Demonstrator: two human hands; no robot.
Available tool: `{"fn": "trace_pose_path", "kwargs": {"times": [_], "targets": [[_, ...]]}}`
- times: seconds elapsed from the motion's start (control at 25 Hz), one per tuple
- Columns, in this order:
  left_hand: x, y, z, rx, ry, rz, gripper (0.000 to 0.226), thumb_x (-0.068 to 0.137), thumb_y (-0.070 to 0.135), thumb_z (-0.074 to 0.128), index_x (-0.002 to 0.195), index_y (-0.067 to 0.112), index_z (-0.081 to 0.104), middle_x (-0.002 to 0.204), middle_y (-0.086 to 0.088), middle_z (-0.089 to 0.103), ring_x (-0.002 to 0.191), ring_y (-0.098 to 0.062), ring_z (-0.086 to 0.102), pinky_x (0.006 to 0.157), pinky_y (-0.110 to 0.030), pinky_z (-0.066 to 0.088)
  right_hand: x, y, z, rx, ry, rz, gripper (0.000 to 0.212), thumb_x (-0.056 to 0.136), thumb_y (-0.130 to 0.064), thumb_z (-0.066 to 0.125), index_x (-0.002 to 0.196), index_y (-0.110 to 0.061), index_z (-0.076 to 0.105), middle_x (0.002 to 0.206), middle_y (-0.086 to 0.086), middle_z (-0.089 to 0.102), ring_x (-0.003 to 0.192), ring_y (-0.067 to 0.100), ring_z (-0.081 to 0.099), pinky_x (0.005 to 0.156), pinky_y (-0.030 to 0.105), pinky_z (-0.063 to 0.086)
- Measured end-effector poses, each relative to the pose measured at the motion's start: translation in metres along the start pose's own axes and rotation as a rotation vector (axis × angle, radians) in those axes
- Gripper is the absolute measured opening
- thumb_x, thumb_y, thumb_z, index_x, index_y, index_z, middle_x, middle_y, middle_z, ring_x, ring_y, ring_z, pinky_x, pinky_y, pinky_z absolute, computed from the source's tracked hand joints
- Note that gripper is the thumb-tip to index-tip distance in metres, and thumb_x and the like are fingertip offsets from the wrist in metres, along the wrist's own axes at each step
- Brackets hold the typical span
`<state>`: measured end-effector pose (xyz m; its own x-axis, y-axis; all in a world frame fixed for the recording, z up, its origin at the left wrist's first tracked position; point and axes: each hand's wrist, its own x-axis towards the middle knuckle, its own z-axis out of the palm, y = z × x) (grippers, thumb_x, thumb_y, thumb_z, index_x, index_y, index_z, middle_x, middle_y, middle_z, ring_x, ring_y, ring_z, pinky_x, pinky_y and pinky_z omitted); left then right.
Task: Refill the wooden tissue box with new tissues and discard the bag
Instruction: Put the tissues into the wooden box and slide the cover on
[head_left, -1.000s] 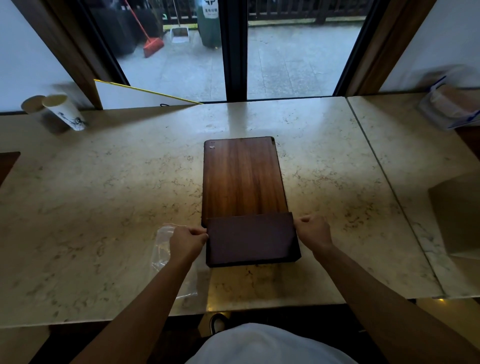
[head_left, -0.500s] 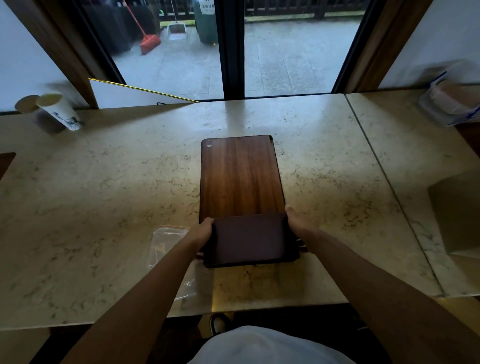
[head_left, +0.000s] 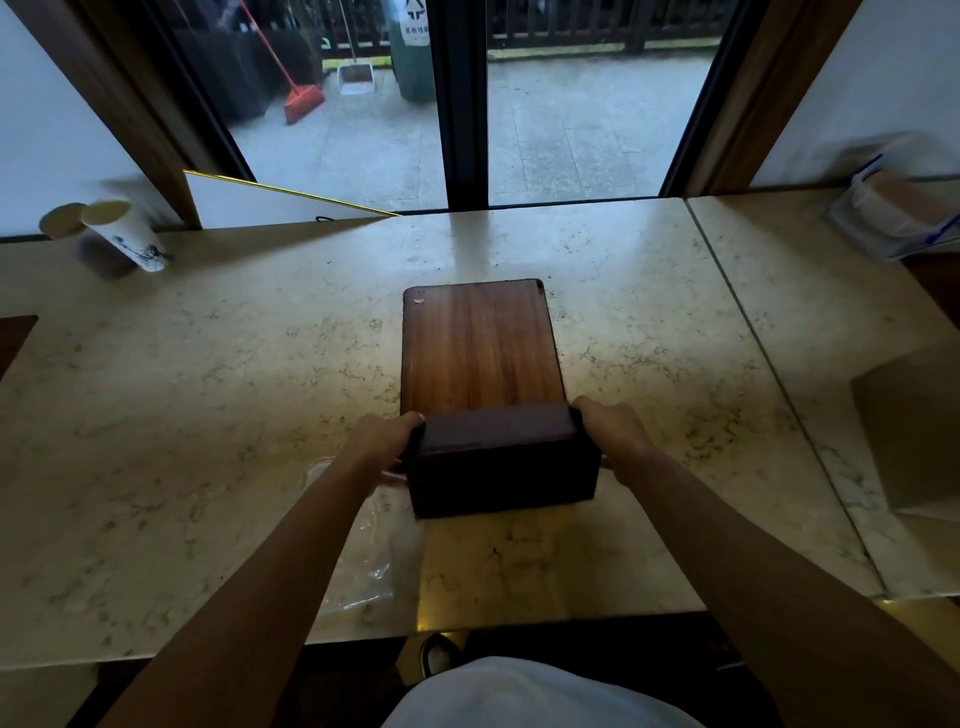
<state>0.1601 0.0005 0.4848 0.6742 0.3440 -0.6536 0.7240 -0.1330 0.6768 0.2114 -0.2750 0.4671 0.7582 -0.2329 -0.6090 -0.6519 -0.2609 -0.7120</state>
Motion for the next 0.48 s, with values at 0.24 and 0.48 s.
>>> {"fn": "trace_pose_path", "kwargs": {"times": [0.24,0.48], "targets": [[-0.011,-0.011,-0.008,-0.39,0.118,0.163,0.021,0.085,0.018,0.072,0.096,0.001,0.072,0.098,-0.017,0.073,0.097,-0.032,0.07,0.075,-0.041,0.061,-0.014,0.003,-0.006,0.353,-0.023,-0.149,0.016,0.078,-0.024,0.067,0.065,-0.022,0.076,0.065,-0.005,0.068,0.063,0.012,0.065,0.052,0.025,0.053],[-0.019,-0.074,0.013,-0.372,0.206,0.126,0.043,0.083,-0.006,0.073,0.125,-0.003,0.065,0.107,-0.016,0.073,0.092,-0.023,0.071,0.082,-0.036,0.059,-0.026,0.069,0.004,0.251,0.042,-0.245,0.042,0.093,-0.003,0.068,0.134,-0.002,0.061,0.108,0.011,0.075,0.092,0.023,0.074,0.084,0.043,0.063]]}}
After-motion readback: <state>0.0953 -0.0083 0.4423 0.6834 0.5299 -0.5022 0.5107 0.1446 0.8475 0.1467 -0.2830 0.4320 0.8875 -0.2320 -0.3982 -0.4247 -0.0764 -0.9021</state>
